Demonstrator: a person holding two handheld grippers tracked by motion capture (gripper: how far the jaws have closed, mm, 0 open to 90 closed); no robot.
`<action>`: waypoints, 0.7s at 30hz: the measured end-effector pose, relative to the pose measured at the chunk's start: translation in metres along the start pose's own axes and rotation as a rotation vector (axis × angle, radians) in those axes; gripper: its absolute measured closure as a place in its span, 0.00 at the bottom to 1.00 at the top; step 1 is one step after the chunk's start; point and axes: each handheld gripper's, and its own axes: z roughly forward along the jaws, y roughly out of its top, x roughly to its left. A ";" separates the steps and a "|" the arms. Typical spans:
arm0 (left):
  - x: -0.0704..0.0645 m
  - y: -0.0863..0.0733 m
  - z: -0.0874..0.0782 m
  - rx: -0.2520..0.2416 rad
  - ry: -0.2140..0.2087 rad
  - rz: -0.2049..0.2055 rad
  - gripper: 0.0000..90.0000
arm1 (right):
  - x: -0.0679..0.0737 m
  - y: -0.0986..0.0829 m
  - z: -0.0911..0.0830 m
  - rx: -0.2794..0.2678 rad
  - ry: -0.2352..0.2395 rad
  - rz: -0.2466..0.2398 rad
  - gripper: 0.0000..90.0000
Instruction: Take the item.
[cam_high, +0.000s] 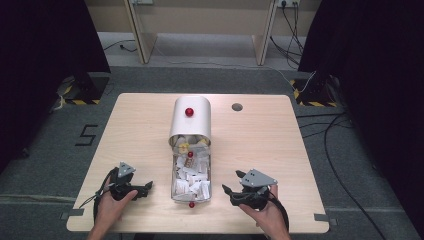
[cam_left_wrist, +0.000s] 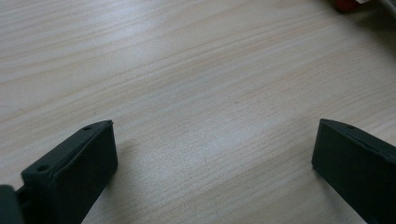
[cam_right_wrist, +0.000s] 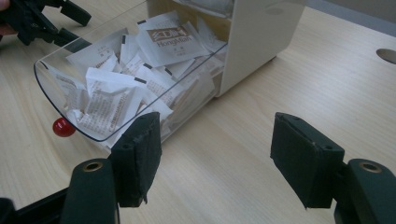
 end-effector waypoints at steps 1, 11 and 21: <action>0.000 0.000 0.000 0.000 0.000 0.000 0.00 | 0.001 0.001 0.000 0.001 0.001 -0.002 0.38; 0.000 0.000 0.000 0.000 0.000 0.000 0.00 | 0.013 0.009 0.008 -0.009 0.043 -0.021 0.39; 0.000 0.000 0.000 0.000 0.000 0.000 0.00 | 0.021 0.012 0.014 -0.007 0.069 -0.032 0.39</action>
